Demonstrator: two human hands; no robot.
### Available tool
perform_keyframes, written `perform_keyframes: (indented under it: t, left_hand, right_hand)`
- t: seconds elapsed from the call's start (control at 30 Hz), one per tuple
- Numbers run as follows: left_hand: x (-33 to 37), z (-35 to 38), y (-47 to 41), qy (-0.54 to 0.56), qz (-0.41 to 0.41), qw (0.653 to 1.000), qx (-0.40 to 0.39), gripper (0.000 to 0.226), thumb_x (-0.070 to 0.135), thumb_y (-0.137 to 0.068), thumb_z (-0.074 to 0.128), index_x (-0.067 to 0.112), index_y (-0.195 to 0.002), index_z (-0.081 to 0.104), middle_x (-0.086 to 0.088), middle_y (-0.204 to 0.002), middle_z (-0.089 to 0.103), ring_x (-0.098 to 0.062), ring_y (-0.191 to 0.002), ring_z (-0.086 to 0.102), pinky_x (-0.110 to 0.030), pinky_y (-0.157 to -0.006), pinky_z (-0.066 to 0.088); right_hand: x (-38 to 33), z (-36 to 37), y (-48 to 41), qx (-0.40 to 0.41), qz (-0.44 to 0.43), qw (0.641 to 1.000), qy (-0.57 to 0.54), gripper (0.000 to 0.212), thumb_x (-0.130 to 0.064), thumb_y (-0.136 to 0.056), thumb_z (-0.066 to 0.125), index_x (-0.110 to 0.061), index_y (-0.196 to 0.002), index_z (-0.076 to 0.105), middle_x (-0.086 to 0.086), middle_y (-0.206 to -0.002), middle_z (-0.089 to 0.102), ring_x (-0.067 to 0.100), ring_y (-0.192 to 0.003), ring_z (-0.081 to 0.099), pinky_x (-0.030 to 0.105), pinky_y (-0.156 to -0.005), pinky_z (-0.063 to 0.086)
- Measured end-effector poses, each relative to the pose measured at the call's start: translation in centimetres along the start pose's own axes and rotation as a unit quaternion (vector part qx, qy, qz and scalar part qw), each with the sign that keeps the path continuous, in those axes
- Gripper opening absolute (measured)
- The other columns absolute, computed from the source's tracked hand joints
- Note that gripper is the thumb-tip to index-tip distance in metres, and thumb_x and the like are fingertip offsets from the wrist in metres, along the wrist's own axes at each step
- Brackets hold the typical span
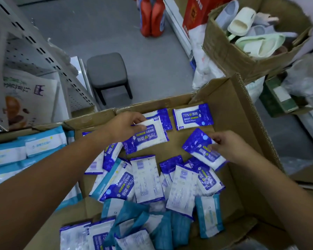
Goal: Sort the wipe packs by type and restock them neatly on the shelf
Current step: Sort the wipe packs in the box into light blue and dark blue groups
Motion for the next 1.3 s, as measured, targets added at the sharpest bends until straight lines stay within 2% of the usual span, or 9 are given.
perform_keyframes:
  t: [0.2,0.37,0.5,0.63,0.77,0.9,1.1,1.2,1.3]
  left_hand:
    - [0.1,-0.6,-2.1,-0.045,-0.032,0.996,0.069,0.029,0.028,-0.097,0.062,0.019,-0.125,0.062,0.001,-0.121,0.068,-0.011,-0.100,0.062,-0.023,-0.078,0.050]
    - [1.0,0.1,-3.8,-0.043,-0.016,0.996,0.071,0.041,0.020,-0.098,0.061,0.022,-0.137,0.052,0.002,-0.120,0.066,-0.011,-0.103,0.061,-0.021,-0.075,0.048]
    - [0.2,1.3,-2.8,0.131,-0.051,0.989,0.047,0.055,0.010,-0.090,0.070,0.026,-0.137,0.048,0.007,-0.114,0.064,-0.009,-0.101,0.066,-0.022,-0.077,0.055]
    - [-1.4,1.5,-0.8,0.281,-0.151,0.944,0.085,0.025,0.019,-0.091,0.069,0.027,-0.111,0.057,0.009,-0.100,0.071,-0.011,-0.090,0.072,-0.030,-0.068,0.059]
    - [-2.0,1.7,0.0,0.420,-0.198,0.880,0.102,0.030,0.015,-0.088,0.073,0.010,-0.114,0.058,-0.006,-0.101,0.076,-0.020,-0.089,0.076,-0.040,-0.070,0.063]
    - [-2.0,0.6,0.5,0.364,-0.156,0.910,0.119,0.044,0.002,-0.084,0.075,0.020,-0.120,0.057,-0.004,-0.110,0.072,-0.021,-0.096,0.073,-0.045,-0.073,0.062]
    - [-3.7,0.9,1.4,0.400,-0.199,0.885,0.134,0.043,0.008,-0.080,0.079,0.024,-0.117,0.064,-0.003,-0.107,0.075,-0.019,-0.096,0.074,-0.045,-0.084,0.061]
    - [-5.0,1.9,1.8,0.470,-0.252,0.826,0.182,0.036,0.013,-0.078,0.083,0.018,-0.109,0.066,-0.006,-0.100,0.077,-0.021,-0.088,0.076,-0.044,-0.083,0.061]
    - [-5.9,3.0,2.1,0.462,-0.277,0.815,0.214,0.035,0.020,-0.075,0.086,0.020,-0.104,0.067,-0.003,-0.095,0.077,-0.019,-0.084,0.076,-0.042,-0.081,0.062]
  right_hand:
    - [-5.7,-3.3,-5.2,0.023,-0.079,0.969,0.234,0.034,-0.024,-0.098,0.056,-0.025,-0.132,0.060,0.003,-0.129,0.063,0.029,-0.121,0.055,0.040,-0.100,0.039]
    - [-9.2,-3.1,-8.8,-0.018,-0.129,0.957,0.258,0.020,-0.020,-0.095,0.057,-0.025,-0.112,0.067,-0.001,-0.115,0.066,0.025,-0.112,0.058,0.044,-0.096,0.045]
    - [-9.4,-3.3,-9.5,-0.062,-0.147,0.959,0.233,0.023,-0.021,-0.095,0.061,-0.019,-0.118,0.064,0.000,-0.115,0.066,0.017,-0.103,0.062,0.036,-0.084,0.053]
    - [-8.3,-3.4,-9.0,-0.089,-0.140,0.959,0.229,0.026,-0.018,-0.096,0.060,-0.013,-0.121,0.064,0.003,-0.115,0.067,0.018,-0.102,0.062,0.033,-0.081,0.051]
    - [-7.2,-3.3,-9.2,-0.101,-0.128,0.959,0.231,0.018,-0.019,-0.095,0.060,-0.018,-0.112,0.066,0.001,-0.106,0.069,0.013,-0.091,0.062,0.028,-0.069,0.049]
    - [-8.0,-3.6,-9.5,-0.083,-0.131,0.960,0.231,0.012,-0.017,-0.091,0.064,-0.019,-0.103,0.064,0.002,-0.100,0.068,0.019,-0.092,0.064,0.032,-0.074,0.051]
    - [-5.8,-3.8,-9.2,-0.076,-0.013,0.991,-0.107,0.035,-0.010,-0.087,0.072,-0.016,-0.117,0.057,0.003,-0.104,0.071,0.020,-0.095,0.072,0.044,-0.074,0.062]
    - [-3.8,-3.4,-7.7,0.006,0.030,0.943,-0.332,0.036,-0.003,-0.088,0.070,-0.011,-0.121,0.058,0.010,-0.109,0.072,0.023,-0.093,0.073,0.044,-0.070,0.063]
    - [-0.8,-0.5,-6.0,0.059,0.086,0.864,-0.493,0.039,0.003,-0.087,0.068,-0.009,-0.123,0.059,0.013,-0.112,0.072,0.025,-0.089,0.075,0.043,-0.069,0.062]
Point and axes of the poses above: each hand's wrist, its own y-axis away from the middle knuckle, its own z-axis out of the palm, x = y × z, the point moved 9 cm from there along -y, towards the middle knuckle
